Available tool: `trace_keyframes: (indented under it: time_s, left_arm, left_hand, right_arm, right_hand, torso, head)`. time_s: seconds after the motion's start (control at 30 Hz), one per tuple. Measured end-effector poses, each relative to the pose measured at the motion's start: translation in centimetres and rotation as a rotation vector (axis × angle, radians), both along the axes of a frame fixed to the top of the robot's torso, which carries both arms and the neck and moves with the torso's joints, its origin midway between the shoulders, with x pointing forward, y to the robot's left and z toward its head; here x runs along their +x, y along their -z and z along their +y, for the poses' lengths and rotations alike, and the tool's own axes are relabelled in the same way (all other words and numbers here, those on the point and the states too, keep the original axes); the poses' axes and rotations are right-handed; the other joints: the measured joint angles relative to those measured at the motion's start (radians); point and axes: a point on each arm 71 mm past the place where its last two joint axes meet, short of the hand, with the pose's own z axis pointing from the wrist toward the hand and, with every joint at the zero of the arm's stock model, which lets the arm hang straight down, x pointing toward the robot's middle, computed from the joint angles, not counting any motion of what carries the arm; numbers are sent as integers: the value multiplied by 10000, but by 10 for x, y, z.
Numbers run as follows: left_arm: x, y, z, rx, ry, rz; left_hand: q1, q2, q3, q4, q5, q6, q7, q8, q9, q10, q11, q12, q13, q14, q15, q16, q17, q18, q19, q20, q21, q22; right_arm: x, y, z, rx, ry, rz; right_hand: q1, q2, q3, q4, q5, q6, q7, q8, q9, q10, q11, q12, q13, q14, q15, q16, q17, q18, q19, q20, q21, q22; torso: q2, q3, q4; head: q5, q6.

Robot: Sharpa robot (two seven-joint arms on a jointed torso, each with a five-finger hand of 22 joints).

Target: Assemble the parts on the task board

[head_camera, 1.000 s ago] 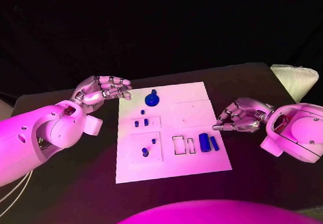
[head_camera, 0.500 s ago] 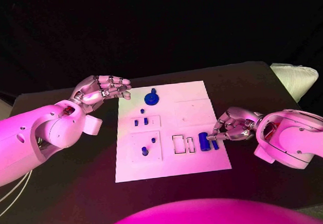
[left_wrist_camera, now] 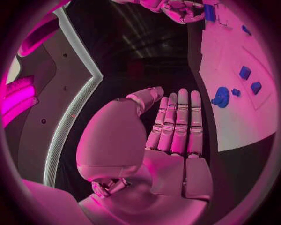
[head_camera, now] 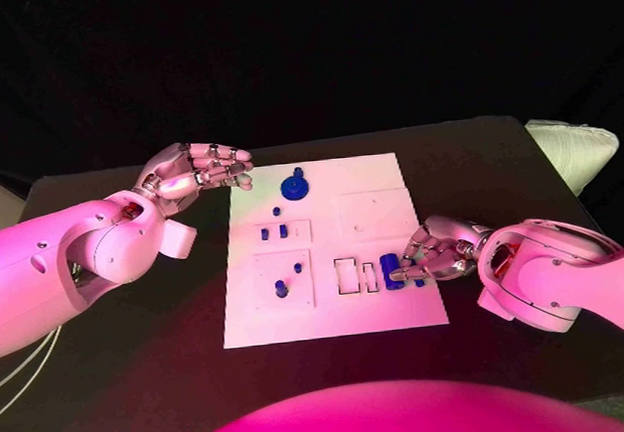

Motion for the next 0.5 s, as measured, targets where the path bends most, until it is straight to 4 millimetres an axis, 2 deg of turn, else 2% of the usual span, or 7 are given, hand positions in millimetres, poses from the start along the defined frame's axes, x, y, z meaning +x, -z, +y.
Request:
trace_keyframes:
  time_s: [0.17,0.5]
  left_arm:
    - [0,0,1,5,-13,5]
    - [-1,0,1,7,-8,21]
  left_hand:
    - [0,0,0,0,0,0,0,0,0,0,0,-38,0,0,0,0,0,0,0,0,0,-1]
    - [-5,5,0,0,0,0,0,0,1,0,0,-37,0,0,0,0,10,0,0,0,0,-1]
  right_arm:
    - [1,3,5,-96,-112,-32]
    - [7,11,17,-287,-315,-120]
  right_hand:
    - [-61,61,-15,-6,50,0,0,0,2,0,0,0,-1,0,0,0,0,0,0,0,0,-1]
    - [-336,21,-223,3,48,0,0,45,65,-1,0,0,-2,0,1,0,-2,1,0,1,-1,-2]
  torso:
    - [1,-4,5]
    - [5,-12,28]
  head:
    - [9,-1]
    - [58,-2]
